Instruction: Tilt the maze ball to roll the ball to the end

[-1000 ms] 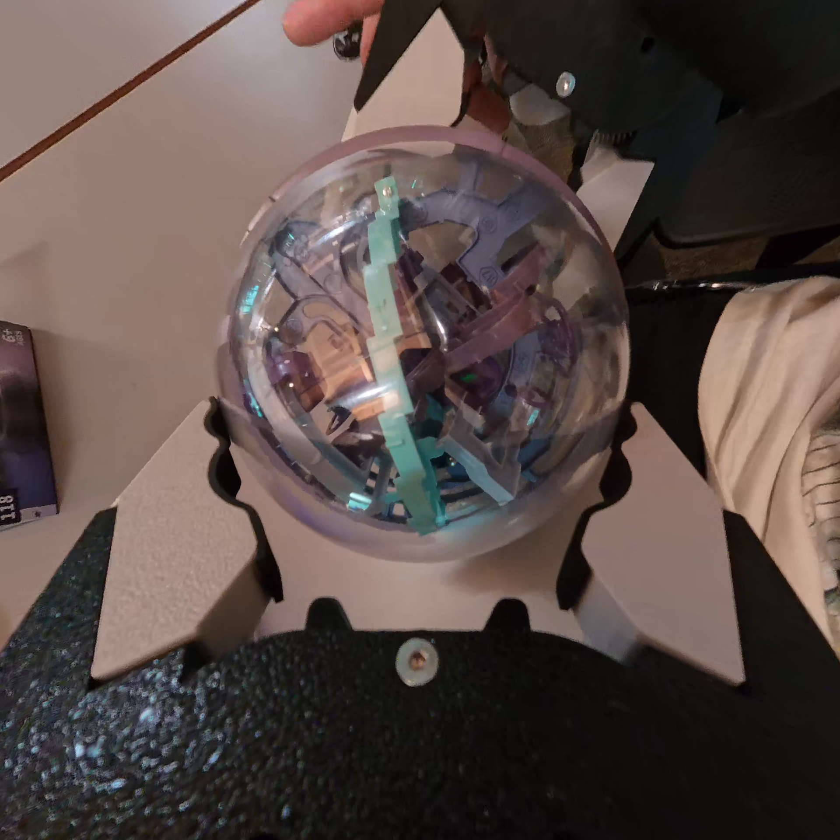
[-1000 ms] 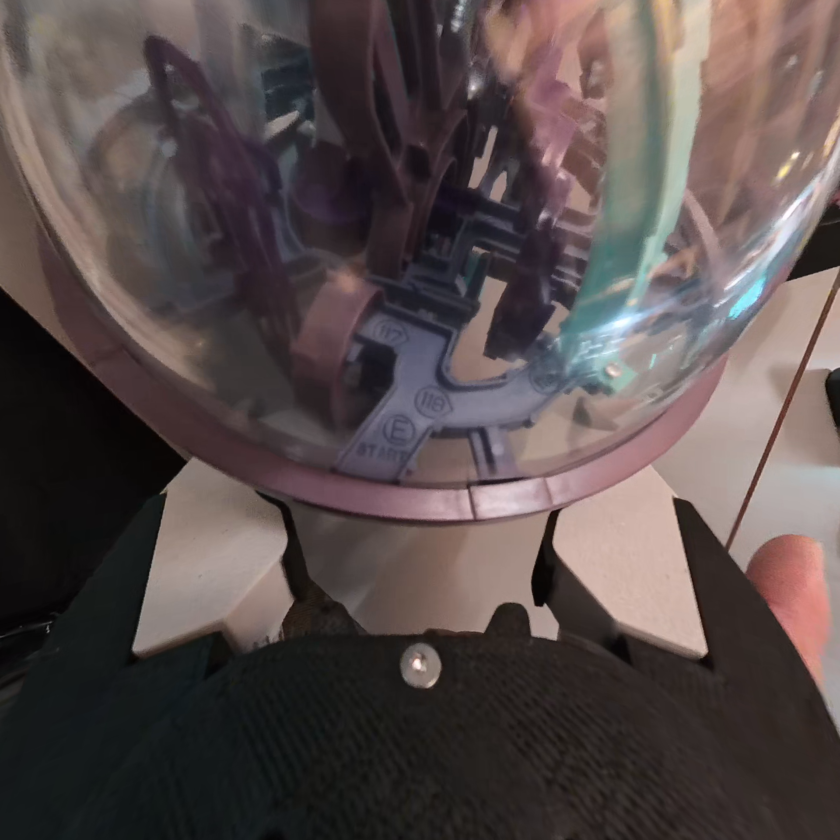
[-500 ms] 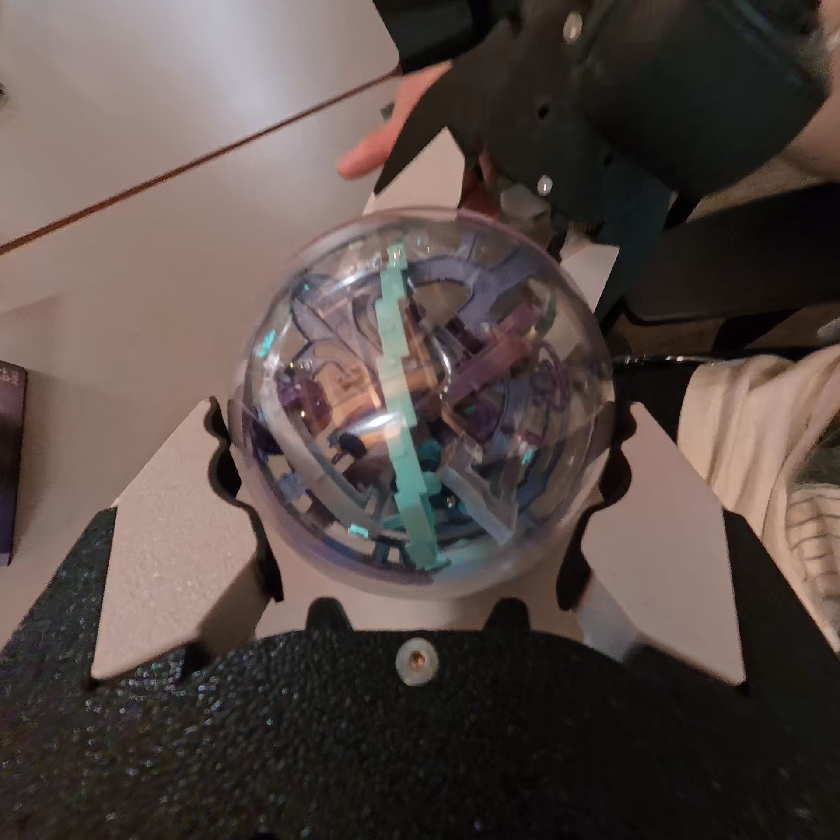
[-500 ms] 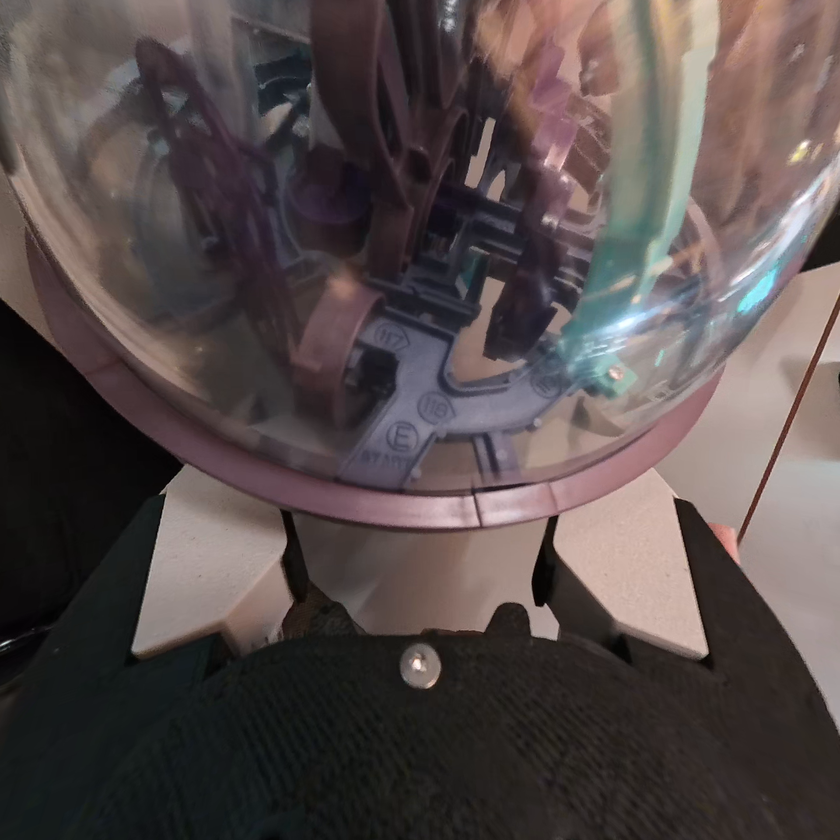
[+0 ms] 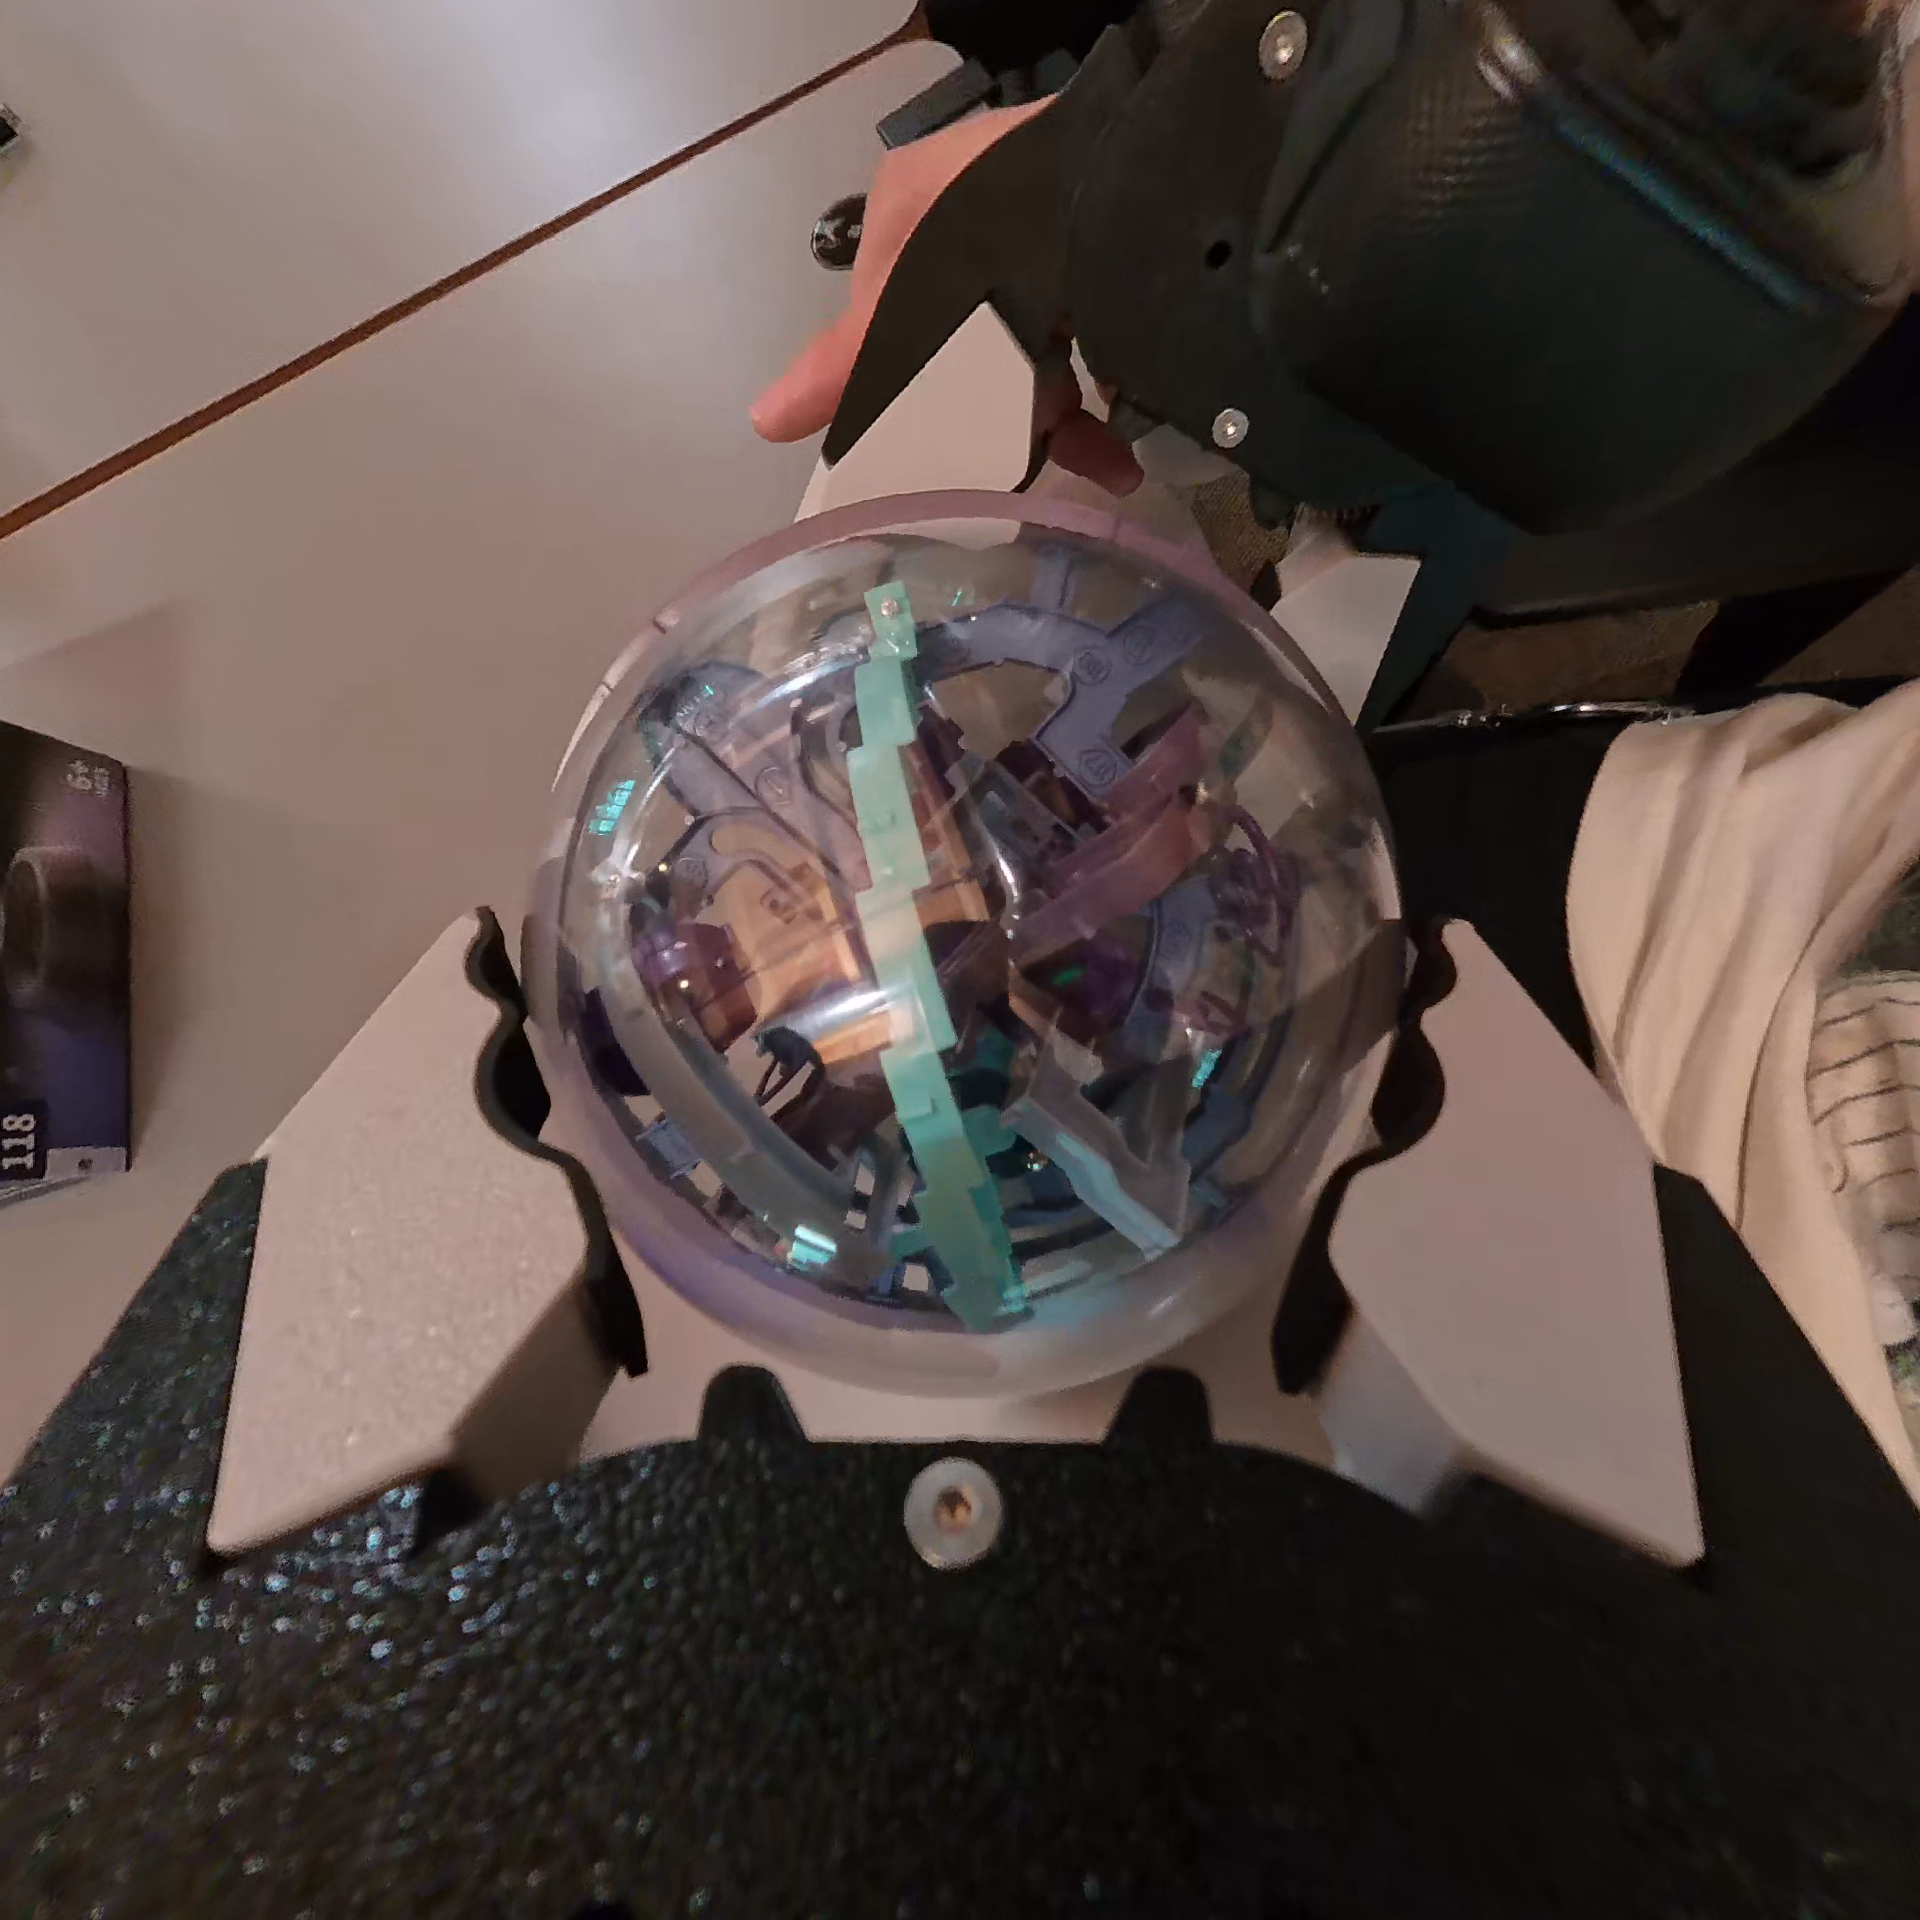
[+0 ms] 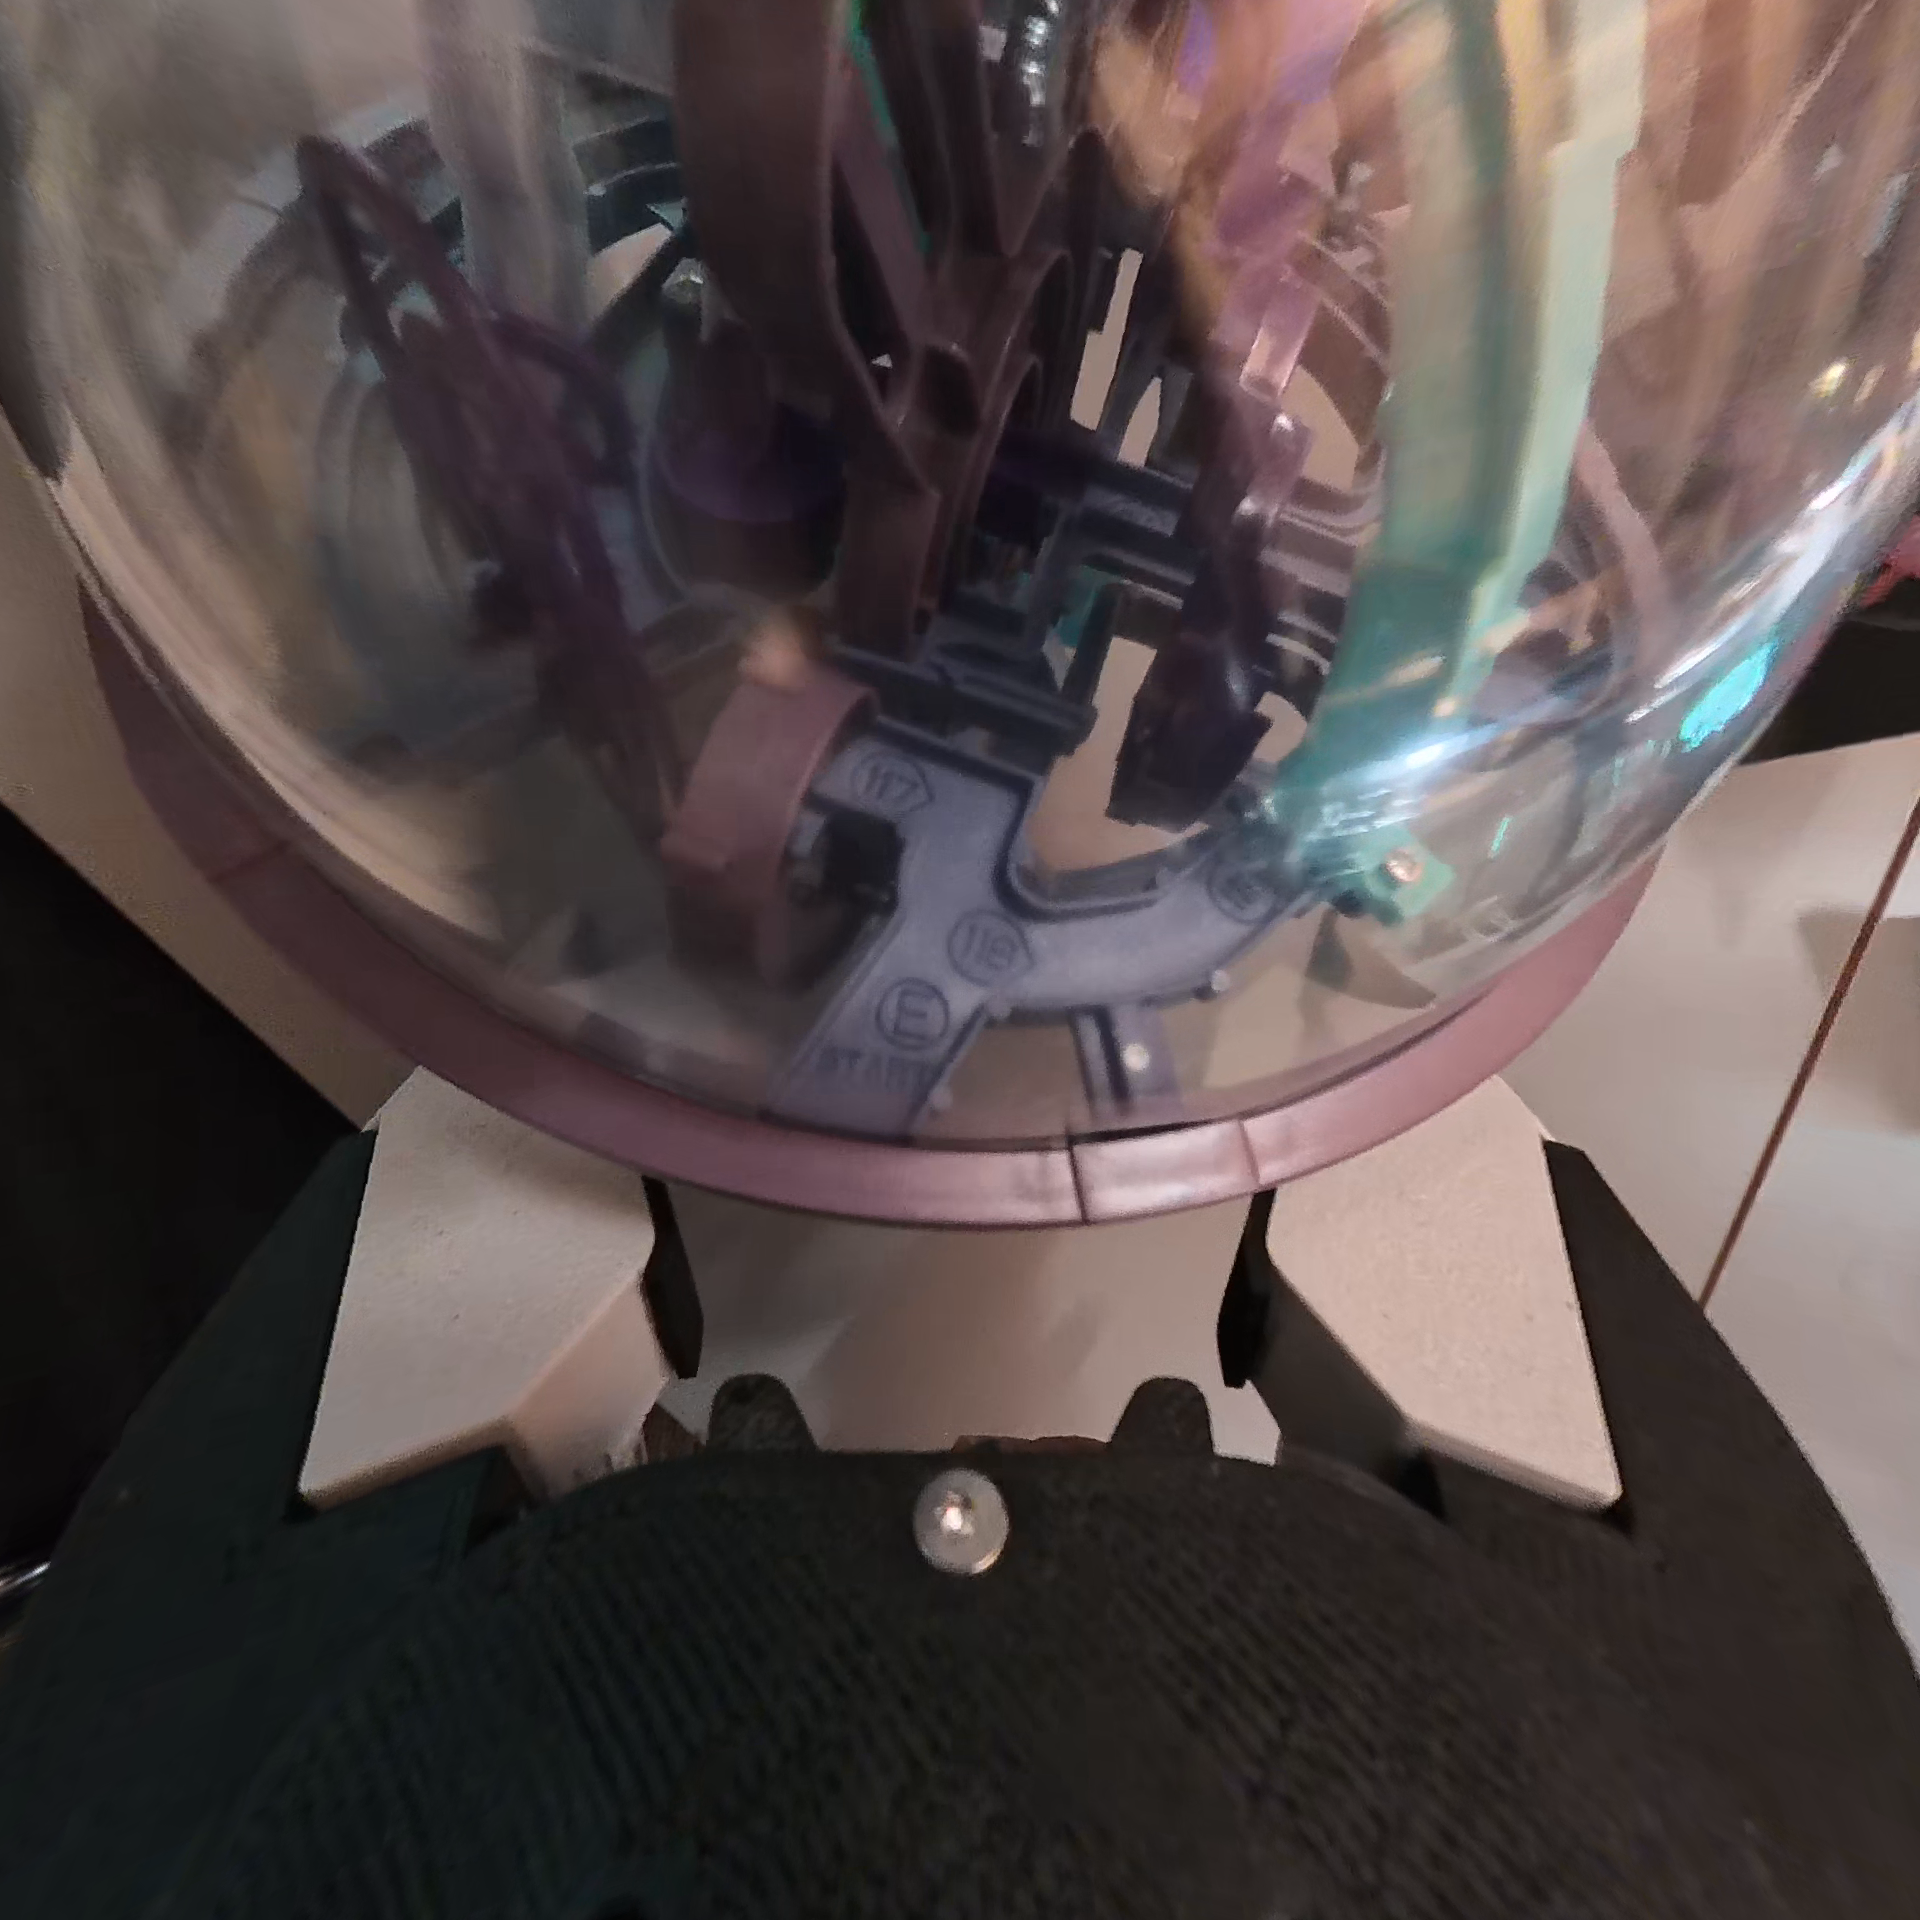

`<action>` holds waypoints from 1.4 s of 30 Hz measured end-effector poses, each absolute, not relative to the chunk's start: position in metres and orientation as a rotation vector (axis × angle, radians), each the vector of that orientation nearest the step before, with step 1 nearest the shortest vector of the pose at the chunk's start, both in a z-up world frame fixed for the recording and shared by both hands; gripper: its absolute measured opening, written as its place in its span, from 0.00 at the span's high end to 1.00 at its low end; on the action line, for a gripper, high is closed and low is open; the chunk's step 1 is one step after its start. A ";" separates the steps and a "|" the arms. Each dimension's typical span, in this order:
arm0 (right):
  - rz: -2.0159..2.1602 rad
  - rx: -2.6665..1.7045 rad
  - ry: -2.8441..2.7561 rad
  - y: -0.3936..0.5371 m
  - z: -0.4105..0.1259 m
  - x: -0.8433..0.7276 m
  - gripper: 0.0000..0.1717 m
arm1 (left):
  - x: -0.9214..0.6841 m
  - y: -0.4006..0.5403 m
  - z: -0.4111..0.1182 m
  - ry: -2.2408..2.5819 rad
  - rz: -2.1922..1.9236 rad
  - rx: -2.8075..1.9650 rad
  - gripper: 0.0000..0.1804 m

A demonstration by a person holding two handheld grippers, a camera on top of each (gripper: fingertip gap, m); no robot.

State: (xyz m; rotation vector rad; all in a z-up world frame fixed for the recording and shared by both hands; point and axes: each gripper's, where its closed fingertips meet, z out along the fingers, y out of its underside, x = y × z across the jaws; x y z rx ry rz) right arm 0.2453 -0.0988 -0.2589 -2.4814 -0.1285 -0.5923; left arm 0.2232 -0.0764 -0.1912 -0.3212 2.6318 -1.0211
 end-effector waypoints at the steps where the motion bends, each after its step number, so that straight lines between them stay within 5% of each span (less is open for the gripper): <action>1: -0.594 -2.479 -0.136 -0.096 -0.259 0.245 0.25 | 0.222 -0.073 -0.192 2.638 -1.001 -0.325 0.13; 9: -0.520 -2.511 -0.172 -0.078 -0.263 0.237 0.33 | 0.215 -0.051 -0.195 2.685 -0.742 -0.243 0.12; 31: -0.743 -2.445 -0.318 -0.114 -0.237 0.252 0.28 | 0.222 -0.055 -0.200 2.851 -0.468 -0.166 0.13; 37: -0.650 -2.118 -0.231 -0.109 -0.184 0.241 0.27 | 0.226 -0.058 -0.200 2.876 -0.507 -0.187 0.13; 42: -0.578 -2.069 -0.259 -0.094 -0.194 0.244 0.27 | 0.229 -0.052 -0.199 2.888 -0.583 -0.244 0.13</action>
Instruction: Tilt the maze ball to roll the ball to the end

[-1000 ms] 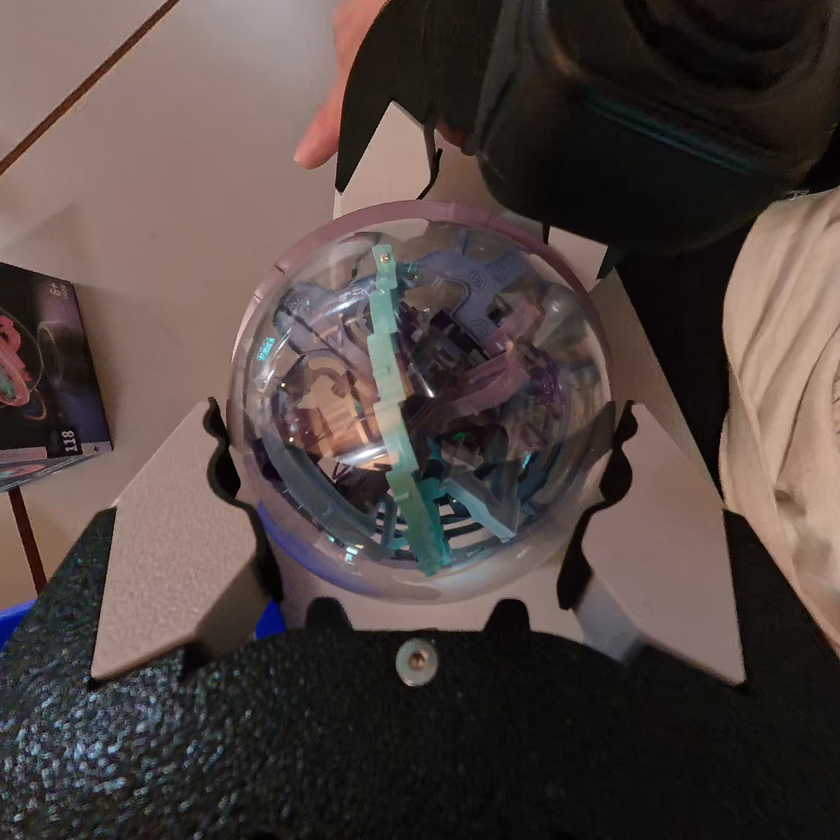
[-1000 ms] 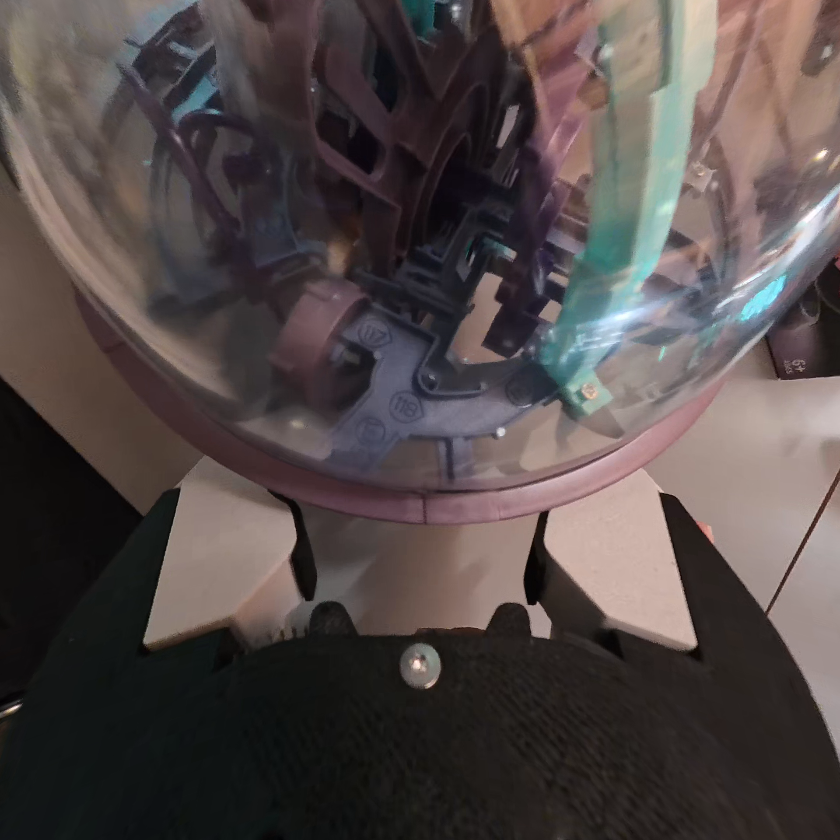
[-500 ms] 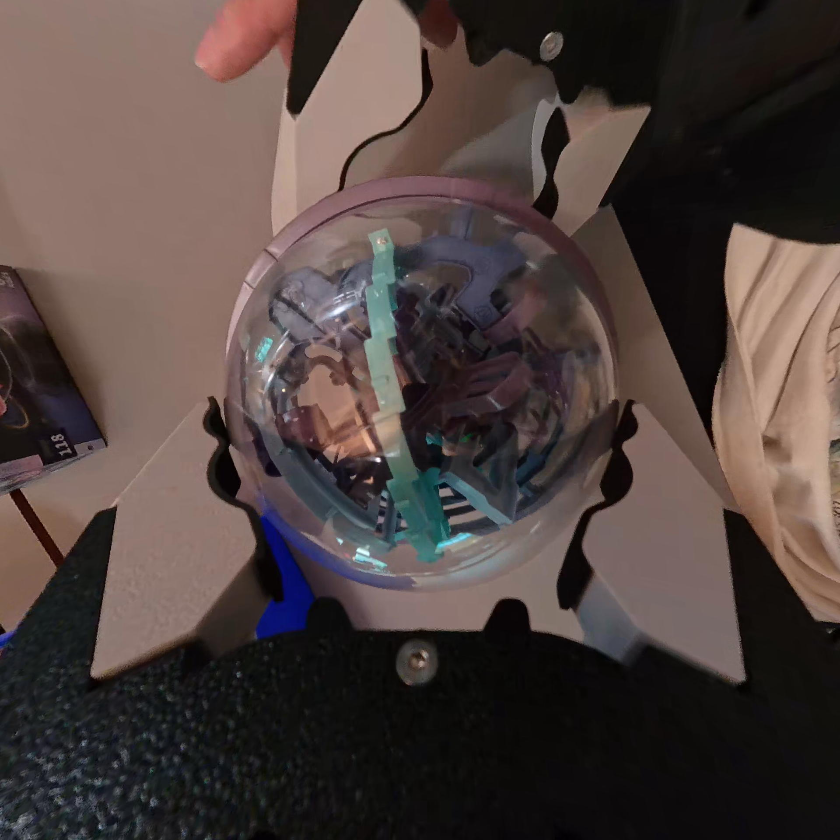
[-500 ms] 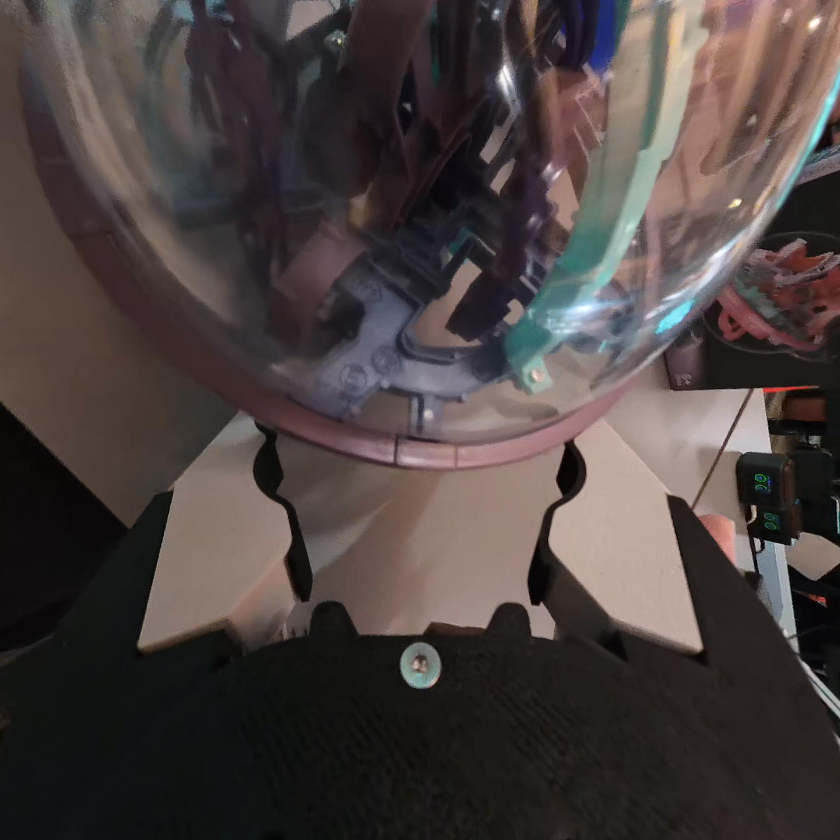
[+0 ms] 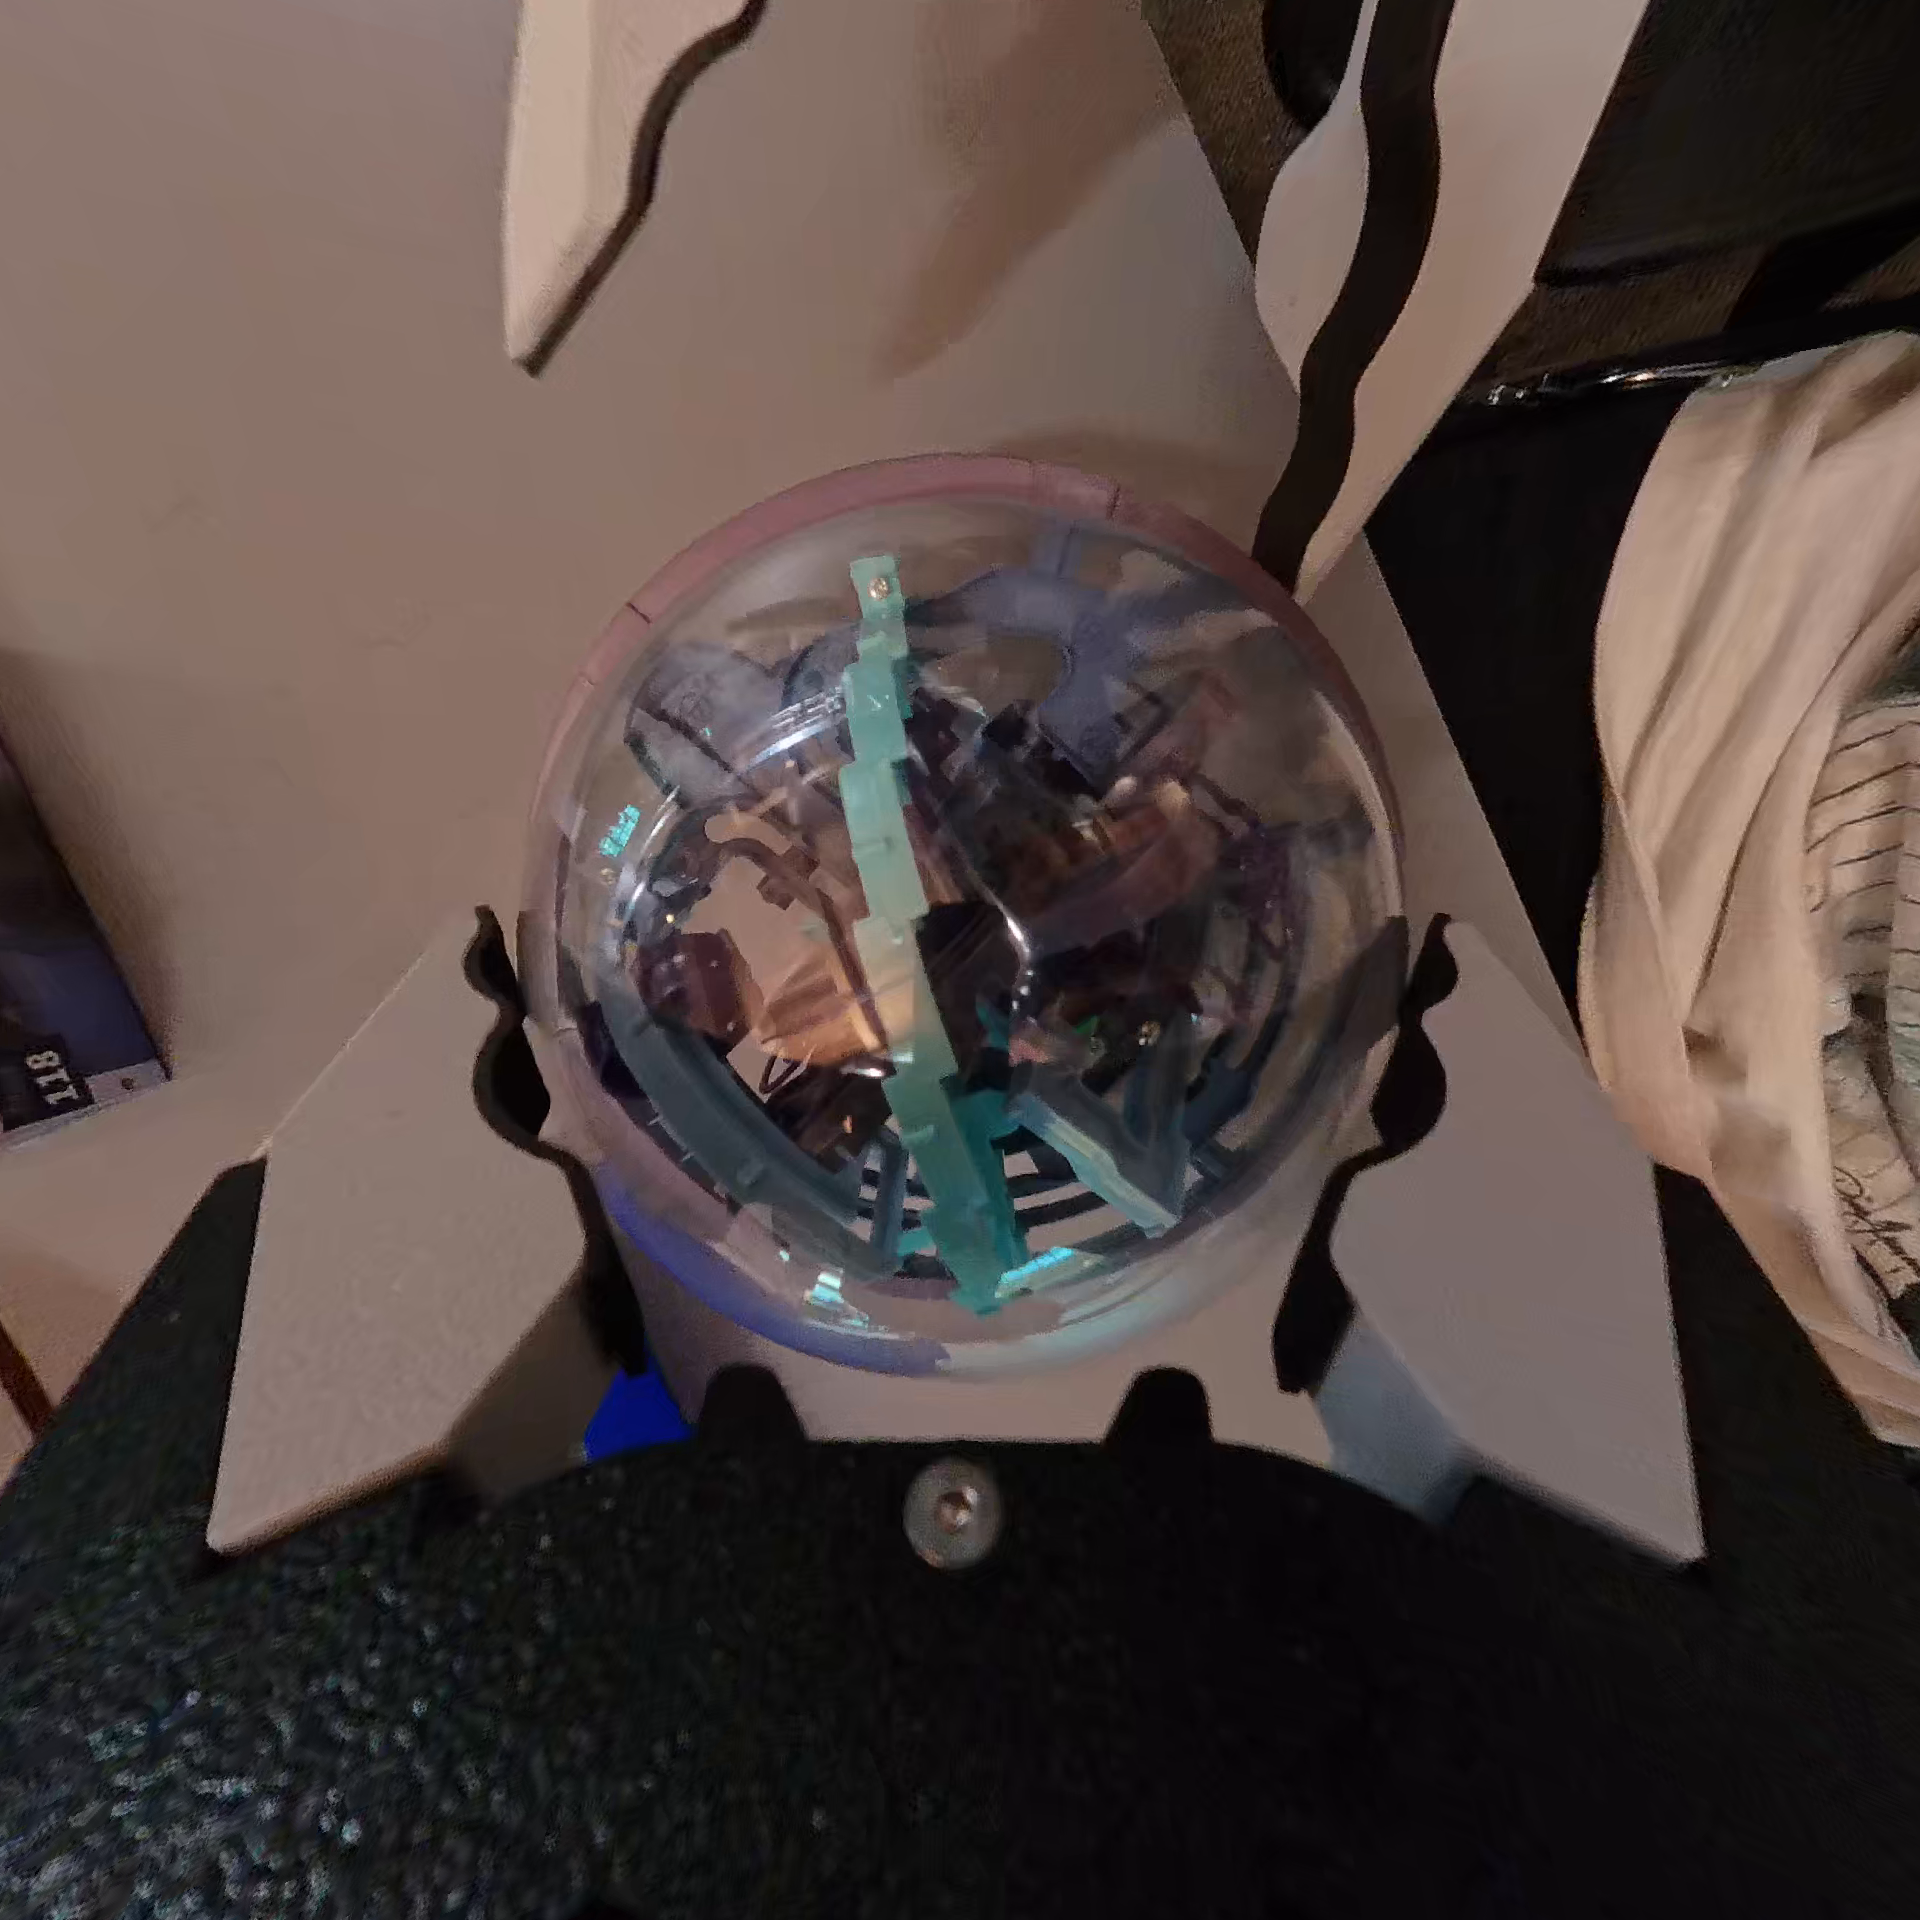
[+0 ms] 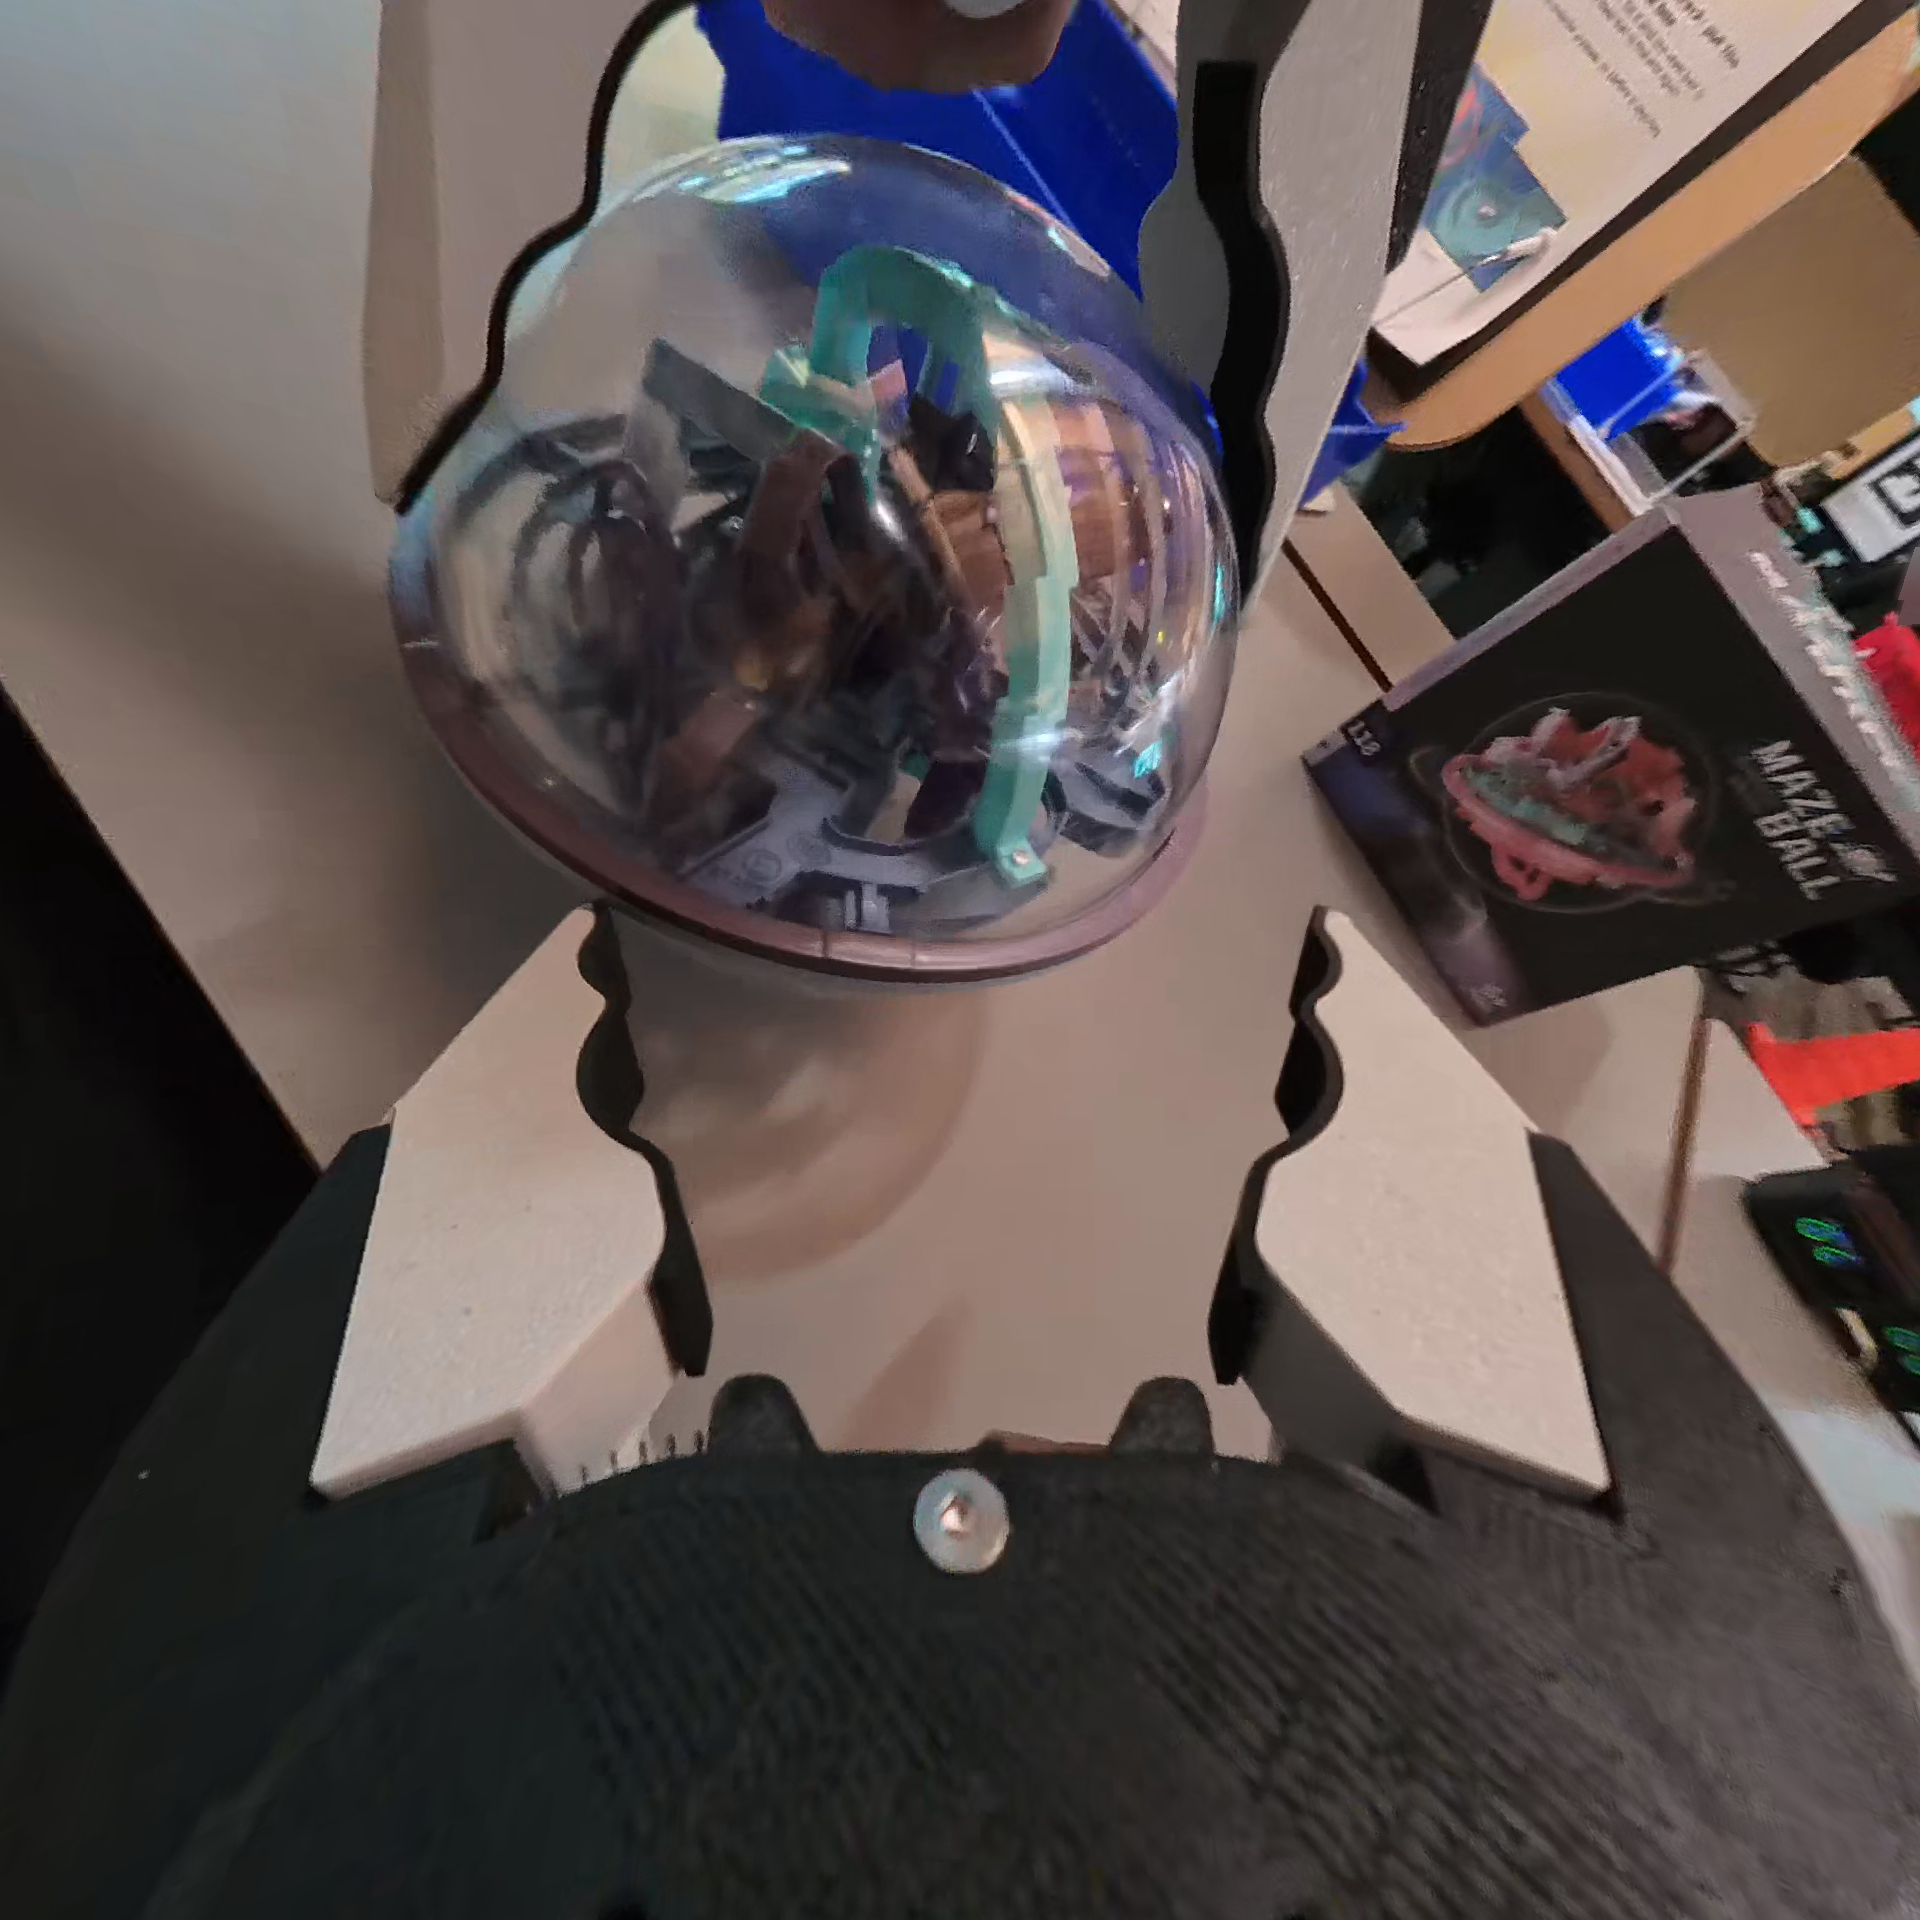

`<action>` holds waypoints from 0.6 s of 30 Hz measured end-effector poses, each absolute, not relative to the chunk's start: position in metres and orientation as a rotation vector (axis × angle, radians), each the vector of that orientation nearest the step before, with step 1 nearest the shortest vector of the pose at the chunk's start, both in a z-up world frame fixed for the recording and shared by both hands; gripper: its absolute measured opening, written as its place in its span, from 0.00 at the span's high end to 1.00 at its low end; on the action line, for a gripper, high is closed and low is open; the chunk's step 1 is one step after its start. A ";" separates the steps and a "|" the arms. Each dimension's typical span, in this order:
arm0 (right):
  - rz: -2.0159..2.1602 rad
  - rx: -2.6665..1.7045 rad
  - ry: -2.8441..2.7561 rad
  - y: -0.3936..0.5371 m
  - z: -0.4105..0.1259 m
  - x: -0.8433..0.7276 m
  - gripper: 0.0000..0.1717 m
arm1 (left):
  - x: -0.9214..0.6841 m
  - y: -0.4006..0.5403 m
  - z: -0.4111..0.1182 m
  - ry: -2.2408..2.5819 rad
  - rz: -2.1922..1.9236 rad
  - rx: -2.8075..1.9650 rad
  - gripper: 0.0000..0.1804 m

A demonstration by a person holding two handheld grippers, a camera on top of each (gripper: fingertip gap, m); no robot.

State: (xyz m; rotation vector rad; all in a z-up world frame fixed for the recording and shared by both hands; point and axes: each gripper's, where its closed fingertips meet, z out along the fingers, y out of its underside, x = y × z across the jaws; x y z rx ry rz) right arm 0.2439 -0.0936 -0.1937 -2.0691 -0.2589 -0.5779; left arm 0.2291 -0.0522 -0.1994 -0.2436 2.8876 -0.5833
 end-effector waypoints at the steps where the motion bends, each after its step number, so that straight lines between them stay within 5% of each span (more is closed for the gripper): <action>1: -0.550 -2.058 -0.253 -0.092 -0.192 0.244 0.28 | 0.230 -0.050 -0.199 2.890 -0.604 -0.256 0.13; 18: -0.393 -1.994 -0.116 -0.105 -0.173 0.263 0.34 | 0.247 -0.051 -0.198 2.944 -0.746 -0.511 0.12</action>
